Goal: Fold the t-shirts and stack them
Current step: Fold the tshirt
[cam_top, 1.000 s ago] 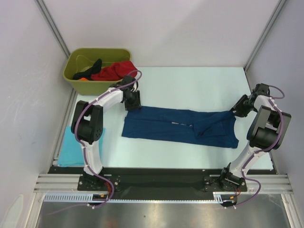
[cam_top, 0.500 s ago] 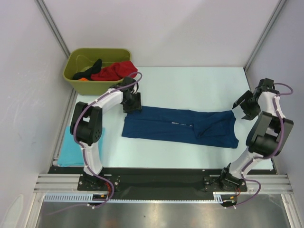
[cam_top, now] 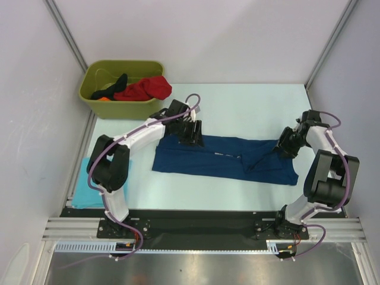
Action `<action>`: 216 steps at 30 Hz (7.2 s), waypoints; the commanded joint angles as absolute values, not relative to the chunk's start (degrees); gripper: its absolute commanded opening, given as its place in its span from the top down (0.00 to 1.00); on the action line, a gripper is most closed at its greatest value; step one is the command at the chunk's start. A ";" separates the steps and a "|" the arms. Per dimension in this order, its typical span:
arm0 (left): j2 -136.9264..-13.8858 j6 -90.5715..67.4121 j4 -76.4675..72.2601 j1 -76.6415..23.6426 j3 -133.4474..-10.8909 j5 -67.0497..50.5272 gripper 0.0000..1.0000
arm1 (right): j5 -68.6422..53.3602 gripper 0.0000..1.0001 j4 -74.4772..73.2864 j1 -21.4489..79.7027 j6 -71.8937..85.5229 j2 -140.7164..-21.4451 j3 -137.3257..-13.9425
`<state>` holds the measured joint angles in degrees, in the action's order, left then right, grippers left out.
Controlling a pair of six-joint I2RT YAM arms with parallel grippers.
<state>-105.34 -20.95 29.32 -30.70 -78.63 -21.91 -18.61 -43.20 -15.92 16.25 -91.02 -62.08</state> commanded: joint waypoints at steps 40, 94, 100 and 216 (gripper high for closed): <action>-129.63 -31.20 19.51 -60.21 -105.02 -4.92 0.47 | -8.70 0.55 -40.78 -11.16 13.54 -90.09 -63.37; -123.48 -23.55 25.31 -63.11 -105.90 -1.75 0.40 | -8.43 0.42 -39.64 -12.30 11.87 -96.41 -65.74; -127.87 -24.08 26.89 -63.37 -108.37 -4.66 0.40 | -9.40 0.44 -39.29 -12.57 11.95 -96.42 -65.74; -105.64 -16.95 20.84 -22.06 -74.71 -7.48 0.47 | -11.69 0.59 -24.43 -22.06 16.61 -106.52 -69.87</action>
